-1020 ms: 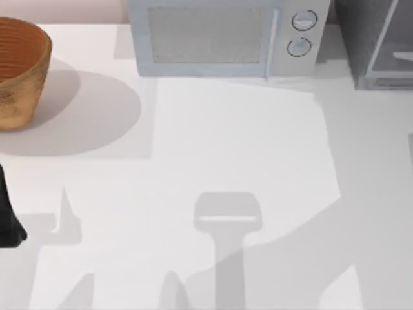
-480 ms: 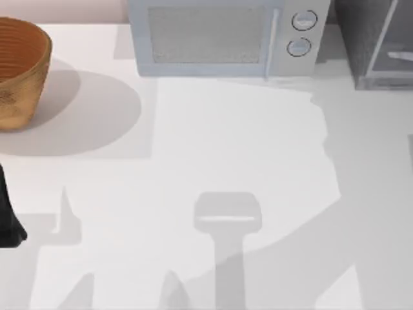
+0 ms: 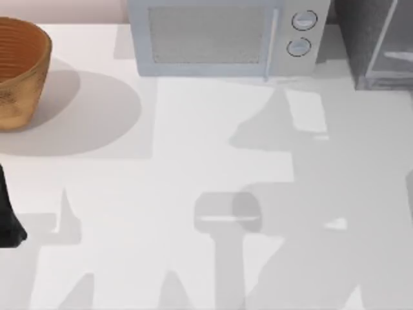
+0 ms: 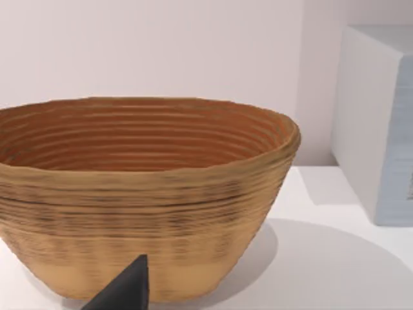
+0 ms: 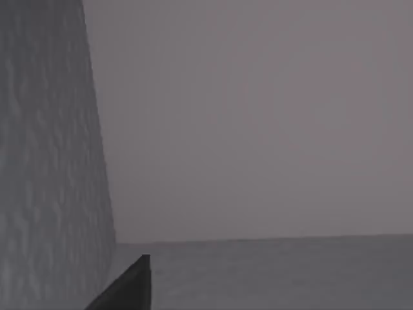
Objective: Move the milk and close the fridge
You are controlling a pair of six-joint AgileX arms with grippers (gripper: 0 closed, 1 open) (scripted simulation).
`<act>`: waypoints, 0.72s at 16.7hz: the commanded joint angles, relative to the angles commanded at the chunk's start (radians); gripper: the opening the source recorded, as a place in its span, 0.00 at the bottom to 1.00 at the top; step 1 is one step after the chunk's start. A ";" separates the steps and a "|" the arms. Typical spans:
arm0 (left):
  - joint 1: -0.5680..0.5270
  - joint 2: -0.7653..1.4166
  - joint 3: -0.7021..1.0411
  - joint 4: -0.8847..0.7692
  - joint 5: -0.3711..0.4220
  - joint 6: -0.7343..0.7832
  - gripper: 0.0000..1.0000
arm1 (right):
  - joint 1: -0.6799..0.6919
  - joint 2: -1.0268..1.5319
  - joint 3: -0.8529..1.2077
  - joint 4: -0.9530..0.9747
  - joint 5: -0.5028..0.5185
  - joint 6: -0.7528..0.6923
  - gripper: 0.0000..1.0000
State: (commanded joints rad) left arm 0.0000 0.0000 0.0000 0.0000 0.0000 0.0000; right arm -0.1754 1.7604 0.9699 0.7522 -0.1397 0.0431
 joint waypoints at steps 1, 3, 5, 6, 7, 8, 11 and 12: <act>0.000 0.000 0.000 0.000 0.000 0.000 1.00 | 0.003 -0.099 -0.049 -0.045 0.011 0.002 1.00; 0.000 0.000 0.000 0.000 0.000 0.000 1.00 | 0.010 -0.308 -0.155 -0.138 0.035 0.003 1.00; 0.000 0.000 0.000 0.000 0.000 0.000 1.00 | 0.020 -0.529 -0.268 -0.234 0.059 0.003 1.00; 0.000 0.000 0.000 0.000 0.000 0.000 1.00 | 0.026 -0.641 -0.326 -0.282 0.071 0.002 1.00; 0.000 0.000 0.000 0.000 0.000 0.000 1.00 | 0.033 -0.754 -0.384 -0.329 0.082 0.000 1.00; 0.000 0.000 0.000 0.000 0.000 0.000 1.00 | 0.041 -0.867 -0.442 -0.375 0.093 -0.003 1.00; 0.000 0.000 0.000 0.000 0.000 0.000 1.00 | 0.072 -1.190 -0.612 -0.505 0.118 -0.014 1.00; 0.000 0.000 0.000 0.000 0.000 0.000 1.00 | 0.084 -1.289 -0.666 -0.545 0.124 -0.019 1.00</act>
State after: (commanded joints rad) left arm 0.0000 0.0000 0.0000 0.0000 0.0000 0.0000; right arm -0.0912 0.4715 0.3037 0.2076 -0.0159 0.0244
